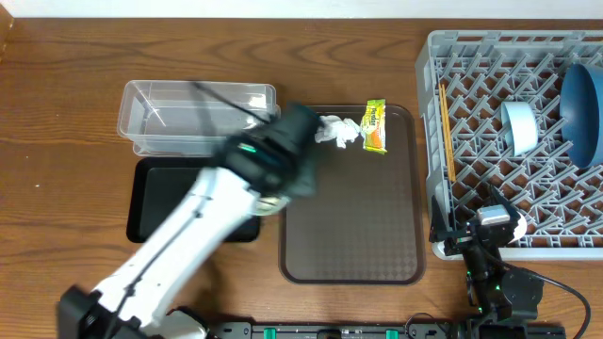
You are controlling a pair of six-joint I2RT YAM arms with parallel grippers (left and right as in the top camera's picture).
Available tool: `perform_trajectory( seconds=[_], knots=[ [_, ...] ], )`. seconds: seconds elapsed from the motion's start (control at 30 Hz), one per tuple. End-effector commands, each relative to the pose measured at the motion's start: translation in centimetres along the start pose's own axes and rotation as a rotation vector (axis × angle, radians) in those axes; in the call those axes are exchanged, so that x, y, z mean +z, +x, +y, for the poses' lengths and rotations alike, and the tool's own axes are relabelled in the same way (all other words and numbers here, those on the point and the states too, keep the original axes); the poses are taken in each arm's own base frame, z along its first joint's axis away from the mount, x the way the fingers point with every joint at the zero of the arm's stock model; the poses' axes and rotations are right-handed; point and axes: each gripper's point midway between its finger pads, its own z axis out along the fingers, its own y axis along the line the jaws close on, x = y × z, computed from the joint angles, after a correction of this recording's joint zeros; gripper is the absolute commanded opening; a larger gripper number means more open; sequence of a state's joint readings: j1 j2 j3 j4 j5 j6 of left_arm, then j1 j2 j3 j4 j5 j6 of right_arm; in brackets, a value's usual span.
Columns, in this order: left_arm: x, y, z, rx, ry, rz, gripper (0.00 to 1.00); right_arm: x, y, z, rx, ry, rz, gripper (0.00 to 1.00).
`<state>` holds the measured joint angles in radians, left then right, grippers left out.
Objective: Sort waste into correct bins and load items into the dishwasher rack
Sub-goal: 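Lift the white plate with the left gripper toward the clear container, then tip the white plate over the black tray to dump the rice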
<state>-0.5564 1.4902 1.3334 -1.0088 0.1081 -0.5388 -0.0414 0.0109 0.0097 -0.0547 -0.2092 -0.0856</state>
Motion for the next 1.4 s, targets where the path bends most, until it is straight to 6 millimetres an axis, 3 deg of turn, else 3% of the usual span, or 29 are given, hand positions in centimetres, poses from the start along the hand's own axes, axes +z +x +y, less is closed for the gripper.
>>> perform_trajectory(
  seconds=[0.0, 0.2, 0.4, 0.57, 0.77, 0.93, 1.37],
  knots=[
    [-1.5, -1.0, 0.9, -0.018, 0.232, 0.088, 0.06, 0.0, 0.1, -0.2, -0.005, 0.006, 0.000, 0.99],
    [-3.2, -2.0, 3.0, -0.080, 0.641, 0.125, 0.06, 0.0, 0.1, -0.2, -0.005, 0.006, 0.000, 0.99],
    [-4.6, -2.3, 5.7, -0.051, 0.927, -0.017, 0.06, 0.0, 0.1, -0.2, -0.005, 0.006, 0.000, 0.99],
    [-2.6, -2.7, 9.9, -0.110, 0.950, -0.150, 0.06, 0.0, 0.1, -0.2, -0.005, 0.006, 0.000, 0.99],
    [-2.3, -2.6, 12.3, -0.164, 1.121, -0.320, 0.06, 0.0, 0.1, -0.2, -0.005, 0.006, 0.000, 0.99],
    [-1.3, -2.2, 13.7, -0.235, 1.145, -0.330, 0.06, 0.0, 0.1, -0.2, -0.005, 0.006, 0.000, 0.99],
    [-1.6, -2.5, 14.9, -0.273, 1.159, -0.365, 0.06, 0.0, 0.1, -0.2, -0.005, 0.006, 0.000, 0.99]
  ],
)
